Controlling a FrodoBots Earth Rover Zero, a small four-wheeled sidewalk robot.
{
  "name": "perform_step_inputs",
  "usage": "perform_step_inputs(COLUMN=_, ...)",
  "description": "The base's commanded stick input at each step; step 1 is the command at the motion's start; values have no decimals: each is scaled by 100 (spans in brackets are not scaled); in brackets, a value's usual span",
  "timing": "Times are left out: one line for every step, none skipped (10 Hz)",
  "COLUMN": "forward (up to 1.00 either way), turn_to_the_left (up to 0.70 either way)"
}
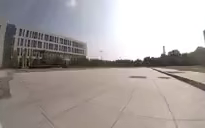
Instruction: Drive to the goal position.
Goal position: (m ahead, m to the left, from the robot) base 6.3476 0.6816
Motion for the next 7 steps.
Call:
perform_step_inputs(forward=70, turn_to_the_left=0)
perform_step_inputs(forward=70, turn_to_the_left=0)
perform_step_inputs(forward=70, turn_to_the_left=0)
perform_step_inputs(forward=70, turn_to_the_left=0)
perform_step_inputs(forward=70, turn_to_the_left=0)
perform_step_inputs(forward=70, turn_to_the_left=0)
perform_step_inputs(forward=70, turn_to_the_left=0)
